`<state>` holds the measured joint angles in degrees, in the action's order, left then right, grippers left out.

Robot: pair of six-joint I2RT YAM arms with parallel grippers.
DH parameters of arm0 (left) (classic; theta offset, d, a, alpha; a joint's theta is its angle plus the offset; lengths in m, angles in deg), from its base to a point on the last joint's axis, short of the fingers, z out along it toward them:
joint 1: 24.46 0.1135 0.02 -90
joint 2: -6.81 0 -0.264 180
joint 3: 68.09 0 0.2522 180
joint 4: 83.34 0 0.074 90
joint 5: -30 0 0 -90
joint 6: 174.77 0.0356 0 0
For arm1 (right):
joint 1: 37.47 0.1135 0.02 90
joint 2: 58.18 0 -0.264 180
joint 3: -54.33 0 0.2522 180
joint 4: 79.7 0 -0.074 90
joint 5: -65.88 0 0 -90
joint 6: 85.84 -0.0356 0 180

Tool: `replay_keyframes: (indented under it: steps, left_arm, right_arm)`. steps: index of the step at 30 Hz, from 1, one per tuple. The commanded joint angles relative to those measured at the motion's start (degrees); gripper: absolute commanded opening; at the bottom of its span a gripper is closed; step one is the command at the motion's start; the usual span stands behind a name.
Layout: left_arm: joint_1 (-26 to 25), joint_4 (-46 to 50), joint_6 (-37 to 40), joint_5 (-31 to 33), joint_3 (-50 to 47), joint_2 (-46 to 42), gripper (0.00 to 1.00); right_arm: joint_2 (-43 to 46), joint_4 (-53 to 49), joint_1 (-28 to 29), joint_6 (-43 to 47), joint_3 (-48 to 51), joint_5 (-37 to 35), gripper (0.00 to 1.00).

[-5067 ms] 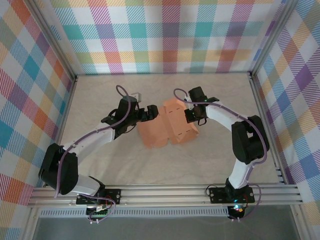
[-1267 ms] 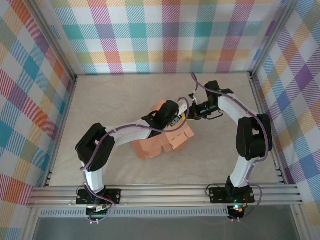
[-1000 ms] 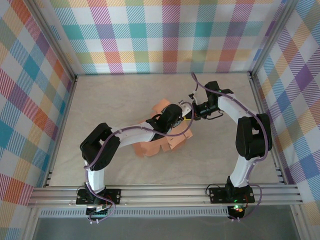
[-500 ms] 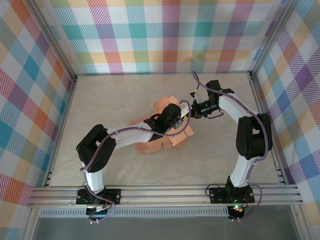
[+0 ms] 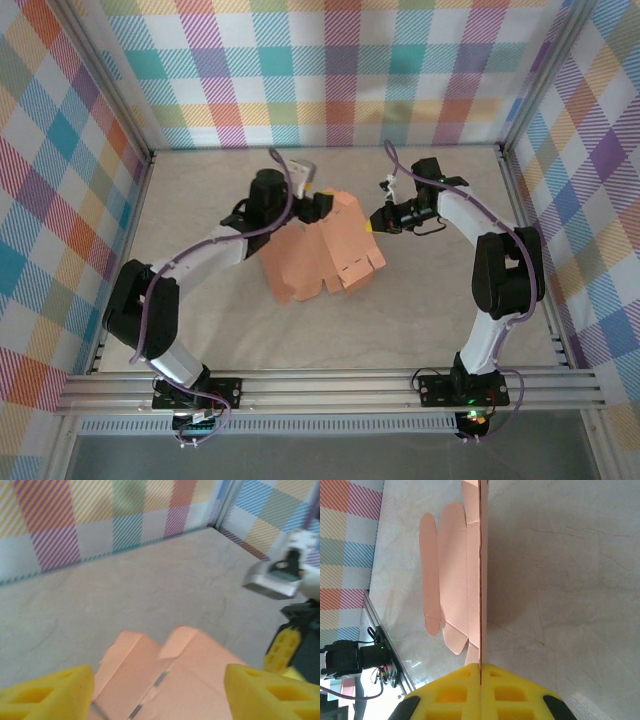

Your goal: Fold the paper box

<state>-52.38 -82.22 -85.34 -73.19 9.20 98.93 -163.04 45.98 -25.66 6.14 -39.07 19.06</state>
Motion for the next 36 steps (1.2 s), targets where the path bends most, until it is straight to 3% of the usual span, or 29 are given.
replay_keyframes:
  steps: [1,4,7,18,27,36]
  left_arm:
    - [5.52,0.53,-4.24,-16.63,-3.47,-0.29,0.71]
    - [10.51,1.79,-3.8,-24.27,-4.8,1.91,0.72]
    - [13.14,9.08,2.12,-29.56,-3.23,4.04,0.72]
    - [16.53,38.33,24.41,-44.28,9.74,13.53,0.64]
    - [15.97,37.81,23.91,-44.14,10.61,16.31,0.58]
    - [16.54,24.76,16.26,-37.31,7.31,15.24,0.62]
  right_arm:
    - [1.9,-0.44,-0.9,2.59,-0.24,2.51,0.0]
    - [2.01,-1.91,-1.3,4.68,-0.39,4.25,0.0]
    - [2.04,-4.27,-1.61,7.29,-1.0,6.15,0.0]
    - [3.67,-10.93,-2.04,13.91,-0.44,10.84,0.0]
    - [4.03,-11.43,-2.08,13.95,-0.33,11.45,0.0]
    - [4.16,-12.1,-2.06,14.14,-0.2,11.48,0.0]
